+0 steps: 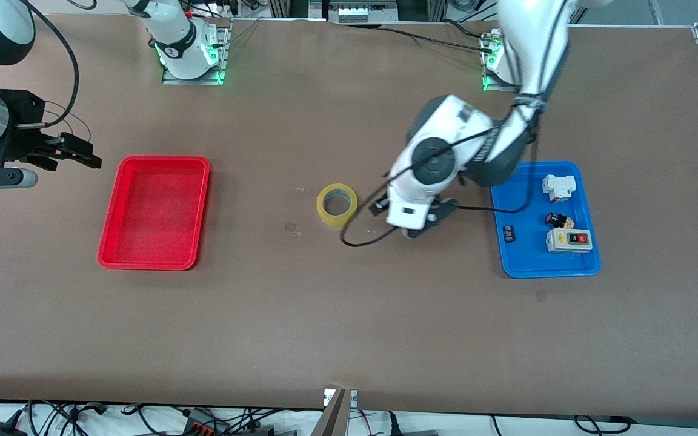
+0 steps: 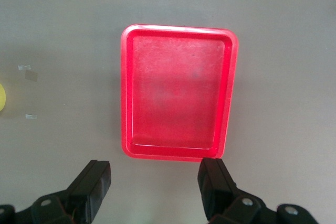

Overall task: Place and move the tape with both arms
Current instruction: 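Lift the tape with the left gripper and set it mid-table, then withdraw the left gripper while the right gripper reaches toward the tape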

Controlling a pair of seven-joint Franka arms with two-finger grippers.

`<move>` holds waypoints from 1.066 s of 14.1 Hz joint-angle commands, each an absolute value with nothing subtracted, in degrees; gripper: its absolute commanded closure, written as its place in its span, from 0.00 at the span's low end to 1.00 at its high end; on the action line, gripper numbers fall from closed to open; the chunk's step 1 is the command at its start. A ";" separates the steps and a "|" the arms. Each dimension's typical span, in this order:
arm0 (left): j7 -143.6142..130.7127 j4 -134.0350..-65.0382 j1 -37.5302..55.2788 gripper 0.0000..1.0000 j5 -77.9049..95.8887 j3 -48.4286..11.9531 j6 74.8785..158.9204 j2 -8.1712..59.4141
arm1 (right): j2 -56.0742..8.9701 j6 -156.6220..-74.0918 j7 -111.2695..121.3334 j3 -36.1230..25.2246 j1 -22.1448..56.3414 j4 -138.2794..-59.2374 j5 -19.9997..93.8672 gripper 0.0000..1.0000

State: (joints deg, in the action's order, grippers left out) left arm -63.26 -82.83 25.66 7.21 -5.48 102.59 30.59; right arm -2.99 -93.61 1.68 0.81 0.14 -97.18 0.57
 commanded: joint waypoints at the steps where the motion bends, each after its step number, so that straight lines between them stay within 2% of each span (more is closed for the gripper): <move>1: -54.88 -84.99 20.59 0.00 5.63 -5.89 97.23 27.25 | -4.82 -94.04 1.67 0.97 5.16 -96.86 1.06 0.00; 3: -49.07 -86.82 17.59 0.00 4.75 -5.89 94.06 24.36 | -9.21 -95.70 1.41 0.97 8.86 -96.85 1.32 0.00; 7: -40.18 -93.59 12.41 0.00 4.14 -6.32 93.69 16.45 | -16.85 -104.48 -0.60 0.97 17.38 -96.77 1.41 0.00; 11: -25.79 -100.89 4.33 0.00 4.13 -7.12 93.34 4.95 | -25.29 -115.02 -18.94 0.97 26.25 -96.68 1.23 0.00; 15: -9.35 -100.73 0.00 0.00 3.96 -6.16 90.79 0.80 | -33.02 -123.21 -33.02 0.97 33.82 -94.59 1.32 0.00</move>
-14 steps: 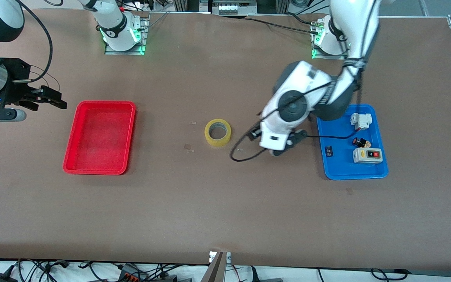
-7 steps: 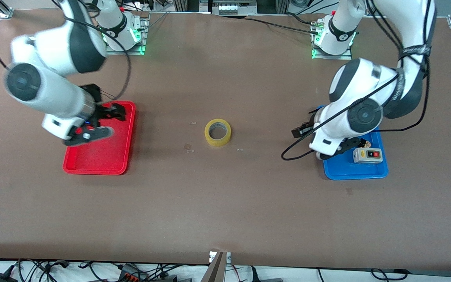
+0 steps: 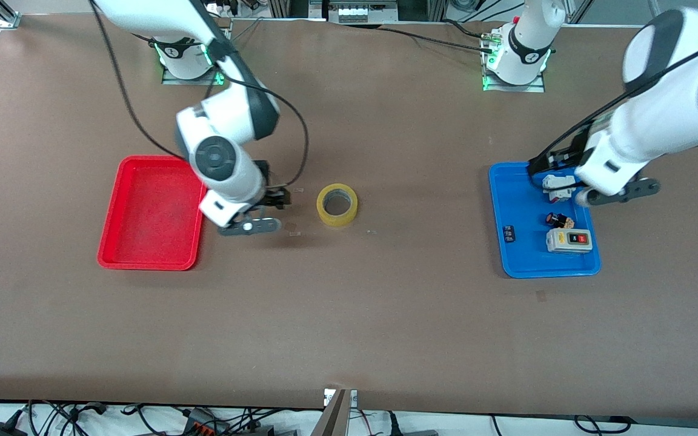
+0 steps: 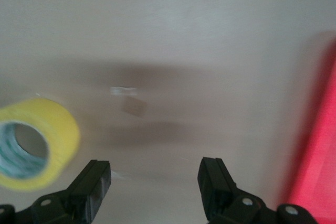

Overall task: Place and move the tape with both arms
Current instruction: 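Lower the right gripper and grasp the yellow tape roll's rim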

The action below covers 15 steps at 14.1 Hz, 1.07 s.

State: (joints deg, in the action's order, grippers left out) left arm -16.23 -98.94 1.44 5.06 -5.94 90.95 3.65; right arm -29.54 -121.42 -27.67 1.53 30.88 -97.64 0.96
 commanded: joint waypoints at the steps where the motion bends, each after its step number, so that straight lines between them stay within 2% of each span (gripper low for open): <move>1: -5.49 -100.37 -0.52 0.00 3.87 -4.76 90.70 0.36 | -34.44 -123.22 -35.92 0.97 35.06 -92.74 1.32 0.00; 4: 4.10 -95.64 -0.53 0.00 1.60 -1.76 89.39 0.18 | -37.35 -123.48 -42.79 0.97 38.31 -90.18 1.14 0.00; 8: 13.60 -89.75 -2.11 0.00 -1.91 -1.76 89.38 0.44 | -40.07 -125.68 -42.63 0.97 39.46 -89.47 1.14 0.00; 12: 14.85 -89.47 -2.28 0.00 -3.78 -1.15 89.74 0.35 | -41.66 -125.68 -41.48 0.97 39.99 -89.47 1.05 0.01; 13: 14.85 -89.39 -2.11 0.00 -3.26 -0.79 89.65 0.35 | -41.92 -125.77 -41.40 0.97 39.90 -89.47 1.14 0.11; 15: 14.59 -88.60 -2.02 0.00 -2.38 -0.62 89.47 0.53 | -42.54 -125.86 -41.57 0.97 39.99 -88.69 1.23 0.58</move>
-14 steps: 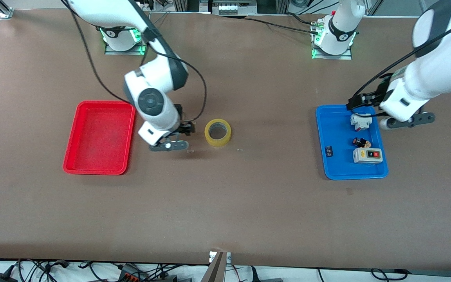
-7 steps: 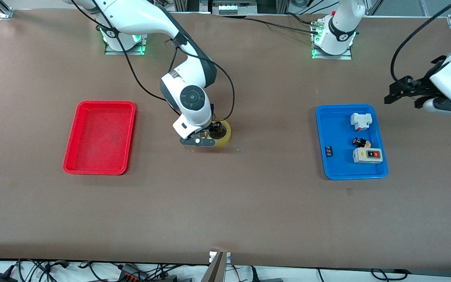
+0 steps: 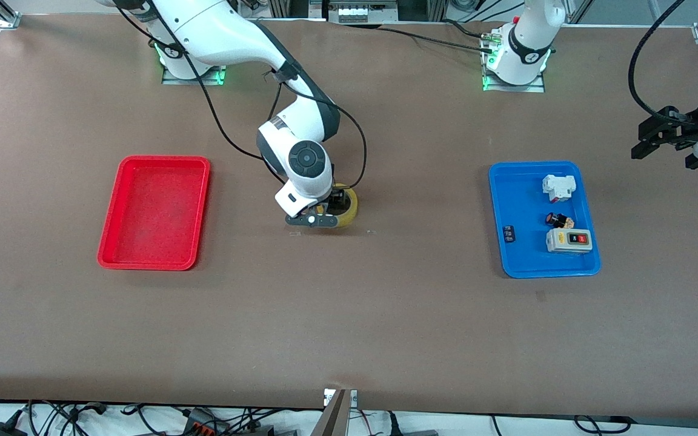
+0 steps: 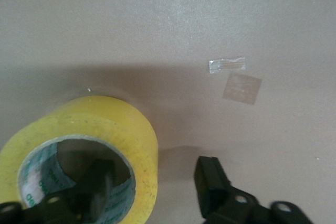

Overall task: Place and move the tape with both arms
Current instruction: 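Lower the right gripper and grasp the yellow tape roll's rim, then carry the tape with the right gripper into the red tray, release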

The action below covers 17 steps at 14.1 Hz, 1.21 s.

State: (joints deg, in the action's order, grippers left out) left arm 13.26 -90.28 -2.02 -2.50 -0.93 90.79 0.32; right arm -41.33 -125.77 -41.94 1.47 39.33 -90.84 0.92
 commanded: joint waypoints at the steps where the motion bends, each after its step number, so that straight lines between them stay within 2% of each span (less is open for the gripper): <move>1: 14.50 -88.33 -2.54 0.00 -1.42 -0.62 89.39 0.61 | -42.45 -125.86 -42.44 0.97 39.90 -88.59 1.40 0.77; 2: 14.59 -88.24 -2.81 0.00 -1.23 -0.62 89.38 0.70 | -42.19 -125.77 -43.76 0.97 40.08 -88.59 1.41 0.93; 3: 14.59 -88.24 -2.81 0.00 -1.23 -0.53 89.38 0.70 | -41.93 -125.77 -45.51 0.88 39.82 -88.07 1.32 1.00; 5: 14.68 -88.24 -2.12 0.00 -1.23 2.01 88.86 0.44 | -40.44 -125.60 -45.62 0.53 38.94 -87.63 1.32 1.00; 8: 14.77 -88.42 -2.11 0.00 -1.23 2.64 86.13 0.26 | -35.52 -124.63 -45.88 0.00 36.23 -87.98 1.14 1.00; 10: 14.59 -88.59 -2.02 0.00 -1.14 2.20 86.13 0.35 | -31.92 -119.21 -43.09 -0.09 30.27 -88.94 0.97 1.00; 12: 14.50 -88.59 -2.02 0.00 -0.10 1.85 86.05 0.35 | -29.19 -113.84 -30.74 0.35 22.79 -90.34 1.32 1.00; 17: 14.41 -88.50 -2.11 0.00 1.50 1.76 86.05 0.53 | -24.17 -110.65 -16.65 -0.09 8.03 -100.09 0.79 1.00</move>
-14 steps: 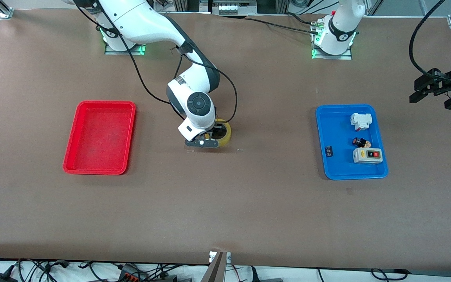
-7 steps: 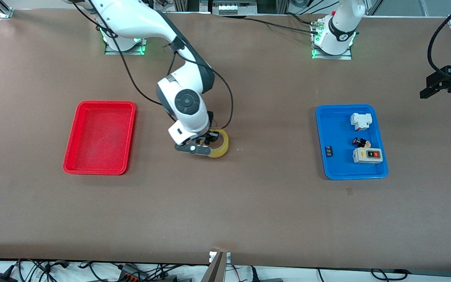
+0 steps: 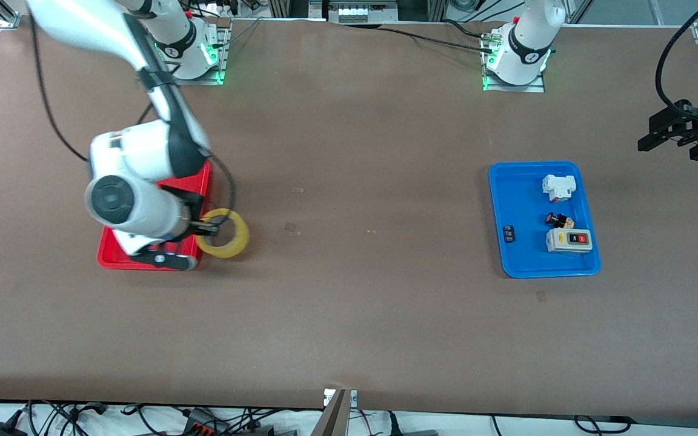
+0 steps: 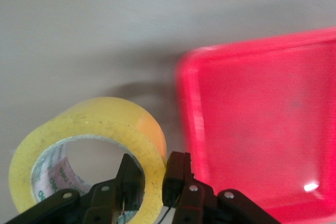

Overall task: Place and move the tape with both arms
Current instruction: 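Carry the tape with the right gripper into the red tray, release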

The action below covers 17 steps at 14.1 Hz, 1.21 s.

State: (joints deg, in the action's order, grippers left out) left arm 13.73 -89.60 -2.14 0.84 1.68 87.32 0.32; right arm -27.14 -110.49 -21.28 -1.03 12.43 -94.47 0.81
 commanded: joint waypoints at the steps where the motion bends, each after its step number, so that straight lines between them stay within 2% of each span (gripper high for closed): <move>1: 14.33 -88.68 -2.11 0.00 1.41 1.67 85.96 0.53 | -24.08 -110.57 -12.52 0.00 4.69 -101.33 0.79 1.00; 5: 9.51 -88.42 -2.11 0.00 1.41 0.80 85.52 0.44 | -21.36 -112.66 -7.04 -0.09 -0.87 -109.22 0.27 1.00; 11: 4.83 -88.42 -2.20 0.00 1.49 0.62 85.69 0.53 | -16.35 -129.61 -5.71 -0.70 -1.67 -123.47 -5.79 1.00; 15: 4.57 -88.33 -2.11 0.00 1.58 0.62 85.52 0.62 | -16.96 -133.58 -4.13 -0.97 -2.81 -124.63 -7.56 1.00; 16: 4.66 -88.33 -2.11 0.00 1.58 0.62 85.52 0.70 | -17.66 -134.03 -4.22 -0.97 -2.81 -124.63 -7.56 0.99; 17: 4.66 -88.33 -2.20 0.00 1.67 0.62 85.60 0.79 | -18.10 -134.12 -4.22 -0.97 -2.90 -124.63 -7.56 0.86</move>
State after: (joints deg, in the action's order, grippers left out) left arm 5.15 -89.59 -2.13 0.90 0.62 86.74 0.39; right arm -18.94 -132.54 -5.86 -1.14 -2.18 -123.19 -6.85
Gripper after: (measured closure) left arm 0.000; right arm 0.780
